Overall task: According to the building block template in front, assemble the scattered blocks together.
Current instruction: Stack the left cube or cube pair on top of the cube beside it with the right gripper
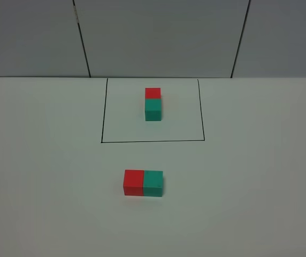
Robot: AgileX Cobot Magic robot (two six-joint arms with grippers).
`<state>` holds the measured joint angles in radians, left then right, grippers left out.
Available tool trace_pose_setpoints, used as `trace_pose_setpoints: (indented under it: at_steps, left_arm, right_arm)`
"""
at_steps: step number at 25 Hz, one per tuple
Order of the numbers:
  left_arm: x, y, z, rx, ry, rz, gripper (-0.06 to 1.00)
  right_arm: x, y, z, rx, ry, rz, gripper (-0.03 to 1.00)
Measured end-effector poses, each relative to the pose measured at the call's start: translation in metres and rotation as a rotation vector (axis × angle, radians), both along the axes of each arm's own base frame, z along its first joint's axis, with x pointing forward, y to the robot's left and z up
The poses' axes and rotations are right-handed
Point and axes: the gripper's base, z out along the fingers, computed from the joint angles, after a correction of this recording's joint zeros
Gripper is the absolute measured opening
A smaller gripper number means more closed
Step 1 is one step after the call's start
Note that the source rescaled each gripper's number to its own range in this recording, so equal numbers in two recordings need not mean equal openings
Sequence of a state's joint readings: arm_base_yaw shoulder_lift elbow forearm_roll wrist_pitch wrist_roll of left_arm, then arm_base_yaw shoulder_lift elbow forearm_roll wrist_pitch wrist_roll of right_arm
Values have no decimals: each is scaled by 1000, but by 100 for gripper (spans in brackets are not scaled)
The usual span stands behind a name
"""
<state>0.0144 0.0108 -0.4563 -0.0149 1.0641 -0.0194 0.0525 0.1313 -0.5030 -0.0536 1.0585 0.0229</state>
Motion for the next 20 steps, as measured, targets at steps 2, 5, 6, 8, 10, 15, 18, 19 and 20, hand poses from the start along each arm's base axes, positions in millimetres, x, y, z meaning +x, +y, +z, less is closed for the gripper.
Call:
trace_pose_setpoints:
  at_steps: [2,5,6,8,10,15,18,19,20]
  left_arm:
    - [0,0,0,0,0,0,94]
    - [0,0,0,0,0,0,94]
    - [0,0,0,0,0,0,94]
    - [0,0,0,0,0,0,94]
    - [0,0,0,0,0,0,94]
    - [0,0,0,0,0,0,94]
    - [0,0,0,1,0,-1,94]
    - [0,0,0,1,0,-1,94]
    - [0,0,0,1,0,-1,94]
  right_arm:
    - [-5,-1,0,1,-31,-15,61]
    - [-9,-2,1,3,-60,-25,61]
    - [-10,-3,1,5,-65,-30,61]
    - [-12,-3,1,4,-78,-36,61]
    - [-13,-4,1,4,-89,-42,61]
    - [-14,-5,1,5,-93,-57,61]
    - [-14,-6,1,5,-94,-67,61]
    - [-14,-6,1,5,-94,-68,61]
    - [-14,-6,1,5,-94,-70,61]
